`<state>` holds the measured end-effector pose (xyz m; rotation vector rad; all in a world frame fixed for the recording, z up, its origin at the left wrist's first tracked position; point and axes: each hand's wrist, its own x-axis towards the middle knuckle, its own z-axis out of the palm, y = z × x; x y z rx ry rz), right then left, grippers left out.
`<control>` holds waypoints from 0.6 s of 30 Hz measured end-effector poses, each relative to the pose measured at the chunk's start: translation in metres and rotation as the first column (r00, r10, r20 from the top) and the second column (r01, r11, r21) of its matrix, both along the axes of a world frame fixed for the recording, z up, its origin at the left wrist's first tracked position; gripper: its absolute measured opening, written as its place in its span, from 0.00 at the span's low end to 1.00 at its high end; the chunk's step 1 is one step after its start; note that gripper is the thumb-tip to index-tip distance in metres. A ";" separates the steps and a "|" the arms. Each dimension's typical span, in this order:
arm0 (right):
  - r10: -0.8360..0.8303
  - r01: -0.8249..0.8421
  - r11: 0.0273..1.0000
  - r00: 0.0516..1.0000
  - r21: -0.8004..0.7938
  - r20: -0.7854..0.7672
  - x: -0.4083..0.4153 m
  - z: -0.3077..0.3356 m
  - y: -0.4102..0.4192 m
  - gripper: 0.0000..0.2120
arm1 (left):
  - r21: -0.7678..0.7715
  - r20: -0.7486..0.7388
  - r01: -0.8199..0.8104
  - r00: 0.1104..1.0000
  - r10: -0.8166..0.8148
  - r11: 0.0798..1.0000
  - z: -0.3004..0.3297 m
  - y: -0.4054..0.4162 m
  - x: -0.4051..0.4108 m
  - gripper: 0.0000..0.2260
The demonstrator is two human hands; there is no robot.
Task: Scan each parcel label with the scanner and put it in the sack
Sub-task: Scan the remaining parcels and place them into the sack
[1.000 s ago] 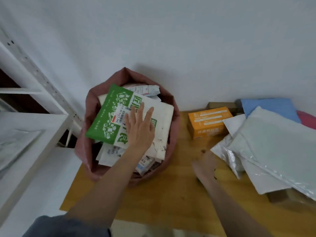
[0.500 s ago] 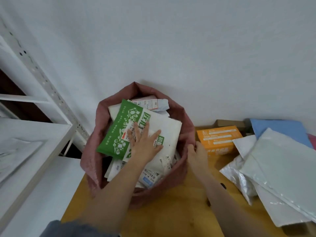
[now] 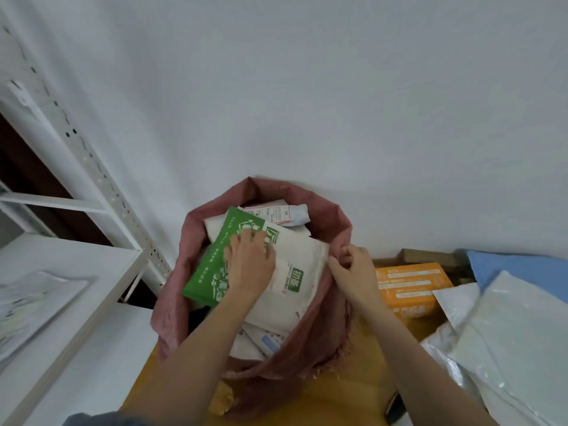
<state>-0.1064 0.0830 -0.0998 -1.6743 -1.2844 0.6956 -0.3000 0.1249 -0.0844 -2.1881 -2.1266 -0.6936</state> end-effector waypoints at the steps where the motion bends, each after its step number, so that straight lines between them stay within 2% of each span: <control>1: -0.011 0.011 0.998 1.000 -0.058 -0.010 0.000 0.001 0.002 0.10 | 0.097 0.042 -0.052 0.998 0.048 0.994 0.007 0.003 -0.010 0.13; 3: -0.078 0.063 0.986 0.993 -0.157 -0.089 -0.001 0.001 0.007 0.24 | 0.163 0.123 -0.194 0.977 0.175 0.967 0.017 0.011 -0.034 0.14; 4: -0.111 0.086 0.979 0.986 -0.187 -0.128 -0.002 0.001 0.008 0.29 | 0.124 0.170 -0.283 0.950 0.261 0.951 0.021 0.016 -0.048 0.17; 6: -0.154 0.105 0.967 0.967 -0.231 -0.202 -0.005 0.002 0.012 0.36 | -0.069 0.266 -0.441 0.856 0.443 0.895 0.025 0.026 -0.076 0.25; 8: -0.185 0.130 0.949 0.968 -0.289 -0.172 -0.012 0.004 0.017 0.33 | -0.329 0.267 -0.502 0.763 0.588 0.800 0.023 0.033 -0.104 0.29; 9: -0.199 0.156 0.937 0.973 -0.312 -0.113 -0.016 0.004 0.018 0.28 | -0.438 0.265 -0.480 0.739 0.619 0.760 0.021 0.036 -0.116 0.27; 11: -0.217 0.192 0.925 0.975 -0.328 -0.043 -0.024 0.005 0.019 0.16 | -0.555 0.328 -0.366 0.729 0.601 0.747 0.016 0.038 -0.133 0.12; 12: -0.226 0.189 0.923 0.971 -0.334 -0.077 -0.027 0.007 0.019 0.11 | -0.583 0.393 -0.310 0.702 0.594 0.751 0.014 0.039 -0.138 0.08; 13: -0.229 0.167 0.927 0.962 -0.337 -0.151 -0.030 0.011 0.018 0.09 | -0.609 0.485 -0.259 0.627 0.610 0.750 0.012 0.040 -0.142 0.07; 15: -0.222 0.135 0.942 0.937 -0.307 -0.269 -0.035 0.023 0.022 0.10 | -0.651 0.689 -0.104 0.335 0.643 0.752 0.016 0.043 -0.147 0.06; 17: -0.211 0.153 0.965 0.936 -0.214 -0.282 -0.038 0.047 0.028 0.12 | -0.610 0.789 -0.008 0.083 0.608 0.793 0.034 0.050 -0.153 0.08; 18: -0.207 0.173 0.975 0.939 -0.143 -0.276 -0.039 0.065 0.032 0.14 | -0.568 0.823 0.002 -0.002 0.568 0.823 0.047 0.055 -0.156 0.11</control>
